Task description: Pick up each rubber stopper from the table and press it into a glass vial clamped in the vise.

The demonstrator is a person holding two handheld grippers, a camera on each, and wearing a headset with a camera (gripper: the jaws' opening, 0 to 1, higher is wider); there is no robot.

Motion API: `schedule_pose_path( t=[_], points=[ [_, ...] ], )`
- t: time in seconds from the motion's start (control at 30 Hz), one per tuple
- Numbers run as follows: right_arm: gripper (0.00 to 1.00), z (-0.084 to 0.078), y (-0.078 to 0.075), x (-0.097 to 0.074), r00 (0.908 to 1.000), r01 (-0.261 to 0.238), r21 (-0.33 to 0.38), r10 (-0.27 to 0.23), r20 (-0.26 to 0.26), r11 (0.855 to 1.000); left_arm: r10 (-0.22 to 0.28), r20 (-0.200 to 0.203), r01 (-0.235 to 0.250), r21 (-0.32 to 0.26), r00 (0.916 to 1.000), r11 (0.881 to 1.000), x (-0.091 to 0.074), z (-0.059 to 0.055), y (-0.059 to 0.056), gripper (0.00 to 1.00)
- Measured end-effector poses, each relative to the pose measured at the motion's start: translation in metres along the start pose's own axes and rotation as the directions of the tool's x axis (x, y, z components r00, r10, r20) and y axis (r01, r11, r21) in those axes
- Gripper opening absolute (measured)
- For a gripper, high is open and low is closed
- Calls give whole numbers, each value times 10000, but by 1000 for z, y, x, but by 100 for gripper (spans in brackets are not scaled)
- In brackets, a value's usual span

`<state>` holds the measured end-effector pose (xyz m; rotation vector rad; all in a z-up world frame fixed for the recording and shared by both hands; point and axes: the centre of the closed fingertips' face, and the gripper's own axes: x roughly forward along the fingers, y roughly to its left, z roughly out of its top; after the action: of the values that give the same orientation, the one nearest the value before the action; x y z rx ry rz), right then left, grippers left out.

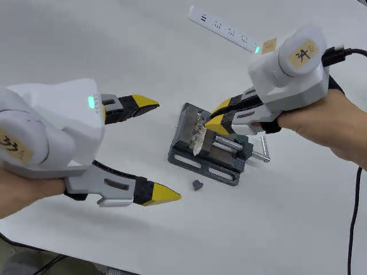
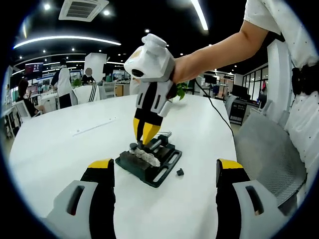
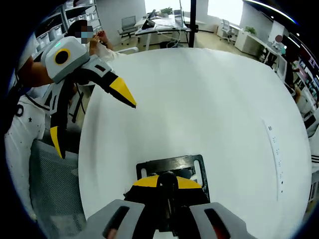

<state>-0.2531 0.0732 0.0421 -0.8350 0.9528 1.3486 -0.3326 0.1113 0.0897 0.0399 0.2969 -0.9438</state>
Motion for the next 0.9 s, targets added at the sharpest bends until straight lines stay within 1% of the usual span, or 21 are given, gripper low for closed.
schedule_pose_path(
  t=[0.2, 0.27, 0.33, 0.7, 0.9],
  points=[
    [6, -5, -2, 6, 9997, -42, -53, 41, -250, 10000, -48, -93, 49, 37, 9999, 10000, -2, -6, -1, 83],
    [6, -7, -3, 8, 9995, -67, -67, 65, -324, 10000, -53, -50, 53, -14, 10000, 10000, -2, -6, -2, 83],
    [6, -7, -2, 7, 9994, -68, -87, 65, -344, 9999, -62, -35, 62, -24, 10000, 10000, -2, -6, -2, 83],
    [6, -9, -3, 11, 9985, -96, -247, 83, -547, 9996, -82, 24, 83, -102, 10000, 9999, -1, -6, -3, 83],
    [6, -9, -3, 12, 9973, -94, -519, 56, -733, 9986, -114, 41, 114, -148, 9999, 9998, -1, -6, -5, 83]
  ],
)
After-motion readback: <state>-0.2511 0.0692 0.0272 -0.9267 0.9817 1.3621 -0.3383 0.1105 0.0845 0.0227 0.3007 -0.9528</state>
